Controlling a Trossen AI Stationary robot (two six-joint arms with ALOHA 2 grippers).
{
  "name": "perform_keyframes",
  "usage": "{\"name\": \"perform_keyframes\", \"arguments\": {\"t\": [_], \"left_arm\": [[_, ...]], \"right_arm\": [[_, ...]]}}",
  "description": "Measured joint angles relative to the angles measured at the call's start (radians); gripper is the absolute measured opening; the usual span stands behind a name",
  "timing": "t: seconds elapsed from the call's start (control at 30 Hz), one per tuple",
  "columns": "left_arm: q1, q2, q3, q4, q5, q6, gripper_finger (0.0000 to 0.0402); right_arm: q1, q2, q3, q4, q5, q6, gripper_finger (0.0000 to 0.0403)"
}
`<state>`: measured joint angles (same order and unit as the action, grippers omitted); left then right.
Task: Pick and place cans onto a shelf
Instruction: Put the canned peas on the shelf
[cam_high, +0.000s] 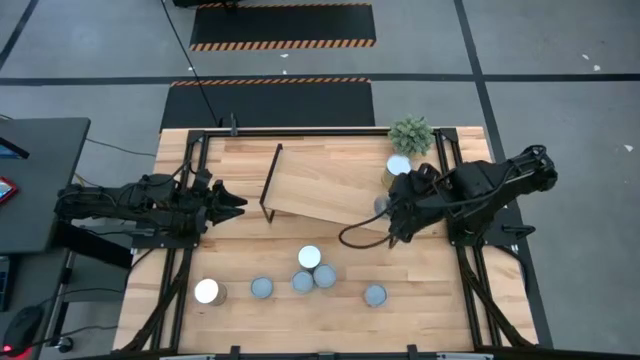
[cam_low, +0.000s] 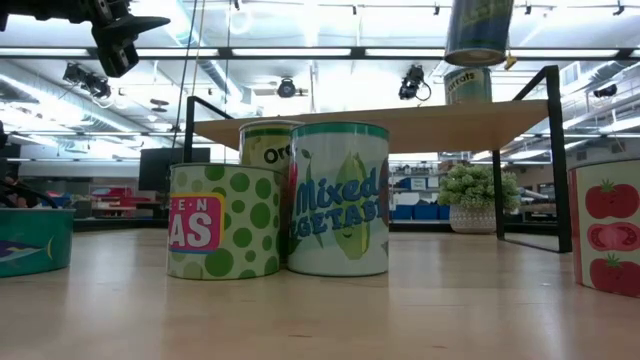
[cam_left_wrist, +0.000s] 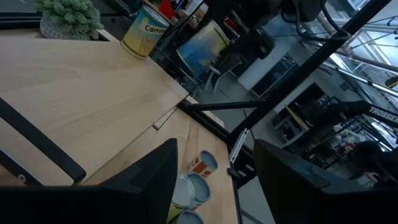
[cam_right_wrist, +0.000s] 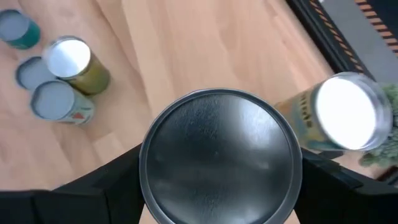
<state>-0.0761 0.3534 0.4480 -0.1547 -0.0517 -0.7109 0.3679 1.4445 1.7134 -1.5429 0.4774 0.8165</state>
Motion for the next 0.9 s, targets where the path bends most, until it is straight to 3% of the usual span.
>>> {"name": "perform_keyframes", "arguments": {"t": [0.43, 0.67, 0.9], "left_arm": [[0.000, 0.000, 0.000, 0.000, 0.000, 0.000, 0.0217], [0.000, 0.000, 0.000, 0.000, 0.000, -0.011, 0.0217], [0.000, 0.000, 0.000, 0.001, 0.000, -0.010, 0.0217]], "right_arm": [[-0.113, -0.095, -0.250, 0.147, -0.159, -0.102, 0.0319], [-0.142, -0.094, -0.305, 0.197, -0.174, -0.132, 0.0321], [-0.150, -0.092, -0.312, 0.184, -0.165, -0.138, 0.0370]]}}
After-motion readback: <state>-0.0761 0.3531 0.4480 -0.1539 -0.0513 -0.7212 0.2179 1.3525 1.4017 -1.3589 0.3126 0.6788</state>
